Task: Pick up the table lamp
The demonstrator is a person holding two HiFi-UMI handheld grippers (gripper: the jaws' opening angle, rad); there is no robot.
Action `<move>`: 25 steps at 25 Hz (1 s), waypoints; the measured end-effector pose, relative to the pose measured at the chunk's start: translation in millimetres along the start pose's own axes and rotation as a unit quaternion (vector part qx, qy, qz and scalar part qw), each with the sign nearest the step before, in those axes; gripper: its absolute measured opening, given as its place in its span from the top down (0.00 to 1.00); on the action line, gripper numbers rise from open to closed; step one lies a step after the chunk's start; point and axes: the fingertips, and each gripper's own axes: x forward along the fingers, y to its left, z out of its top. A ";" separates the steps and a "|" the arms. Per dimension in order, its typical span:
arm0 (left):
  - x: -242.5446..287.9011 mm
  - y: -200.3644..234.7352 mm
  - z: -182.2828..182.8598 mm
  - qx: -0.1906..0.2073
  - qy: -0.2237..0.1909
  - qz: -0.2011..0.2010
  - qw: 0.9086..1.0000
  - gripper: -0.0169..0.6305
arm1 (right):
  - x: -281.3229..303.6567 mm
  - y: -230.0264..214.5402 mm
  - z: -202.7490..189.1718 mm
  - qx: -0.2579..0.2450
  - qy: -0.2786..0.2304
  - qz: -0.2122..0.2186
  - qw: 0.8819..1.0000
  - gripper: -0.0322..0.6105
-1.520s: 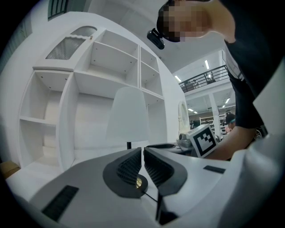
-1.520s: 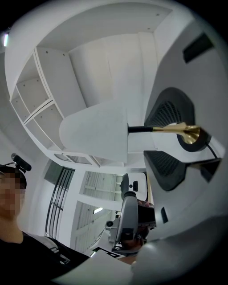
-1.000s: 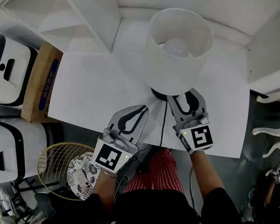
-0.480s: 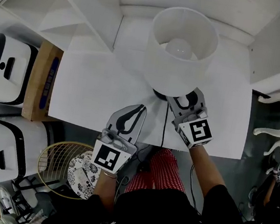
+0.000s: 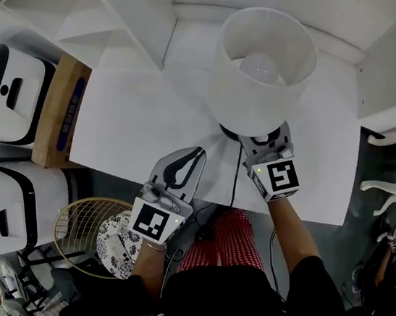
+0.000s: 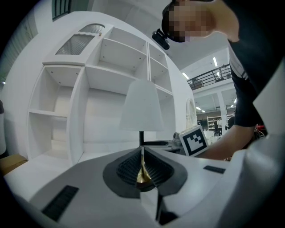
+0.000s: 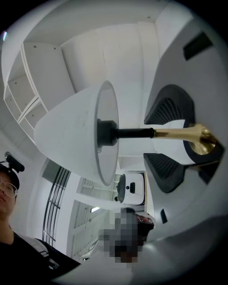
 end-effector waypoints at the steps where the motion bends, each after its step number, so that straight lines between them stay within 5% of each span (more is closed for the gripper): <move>1: -0.2 1.3 -0.4 -0.003 -0.001 0.002 1.000 0.96 | 1.9 -0.4 1.0 -0.002 0.000 0.001 1.000 0.65; 20: 7.0 10.3 -7.0 -0.014 -0.004 0.001 1.000 0.96 | 25.6 -2.5 19.0 -0.008 -0.023 0.016 1.000 0.66; 25: 7.3 13.3 -11.8 -0.017 -0.001 0.006 1.000 0.96 | 26.5 -11.1 23.9 -0.013 -0.031 0.001 0.999 0.83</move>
